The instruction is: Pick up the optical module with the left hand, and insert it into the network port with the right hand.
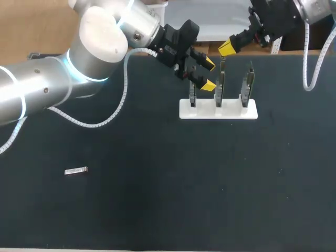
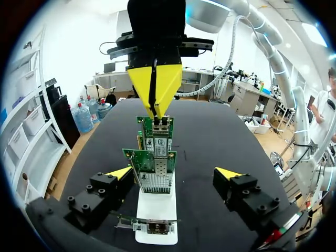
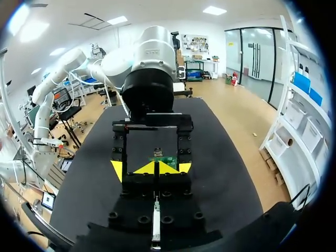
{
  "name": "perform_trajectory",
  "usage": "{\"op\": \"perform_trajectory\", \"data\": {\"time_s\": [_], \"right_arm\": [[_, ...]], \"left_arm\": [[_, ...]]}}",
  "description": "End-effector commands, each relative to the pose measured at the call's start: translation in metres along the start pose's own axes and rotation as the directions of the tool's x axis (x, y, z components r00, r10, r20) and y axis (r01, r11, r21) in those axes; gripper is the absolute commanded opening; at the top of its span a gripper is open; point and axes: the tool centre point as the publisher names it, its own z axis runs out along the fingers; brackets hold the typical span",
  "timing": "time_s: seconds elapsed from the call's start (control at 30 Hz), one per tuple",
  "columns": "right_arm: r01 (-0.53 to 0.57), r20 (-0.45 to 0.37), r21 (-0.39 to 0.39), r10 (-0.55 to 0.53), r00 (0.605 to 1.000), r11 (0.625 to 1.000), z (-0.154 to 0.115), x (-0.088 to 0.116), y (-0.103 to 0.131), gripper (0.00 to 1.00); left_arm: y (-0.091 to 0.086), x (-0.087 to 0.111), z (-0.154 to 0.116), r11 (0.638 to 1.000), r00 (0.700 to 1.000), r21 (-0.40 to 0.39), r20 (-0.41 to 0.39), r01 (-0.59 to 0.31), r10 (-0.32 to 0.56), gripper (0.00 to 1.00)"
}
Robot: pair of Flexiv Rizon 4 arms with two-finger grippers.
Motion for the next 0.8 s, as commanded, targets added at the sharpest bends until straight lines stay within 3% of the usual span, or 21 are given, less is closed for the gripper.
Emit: {"op": "perform_trajectory", "data": {"time_s": [0.03, 0.8], "right_arm": [[-0.008, -0.004, -0.005, 0.007, 1.000, 1.000, 0.002, 0.002, -0.002, 0.00], [-0.070, -0.025, -0.007, 0.069, 0.997, 0.998, 0.015, 0.032, -0.005, 0.00]], "left_arm": [[0.002, -0.001, 0.000, 1.000, 1.000, 0.005, -0.005, 0.002, -0.002, 1.00], [0.002, -0.001, 0.000, 1.000, 1.000, 0.005, -0.005, 0.002, -0.002, 1.00]]}}
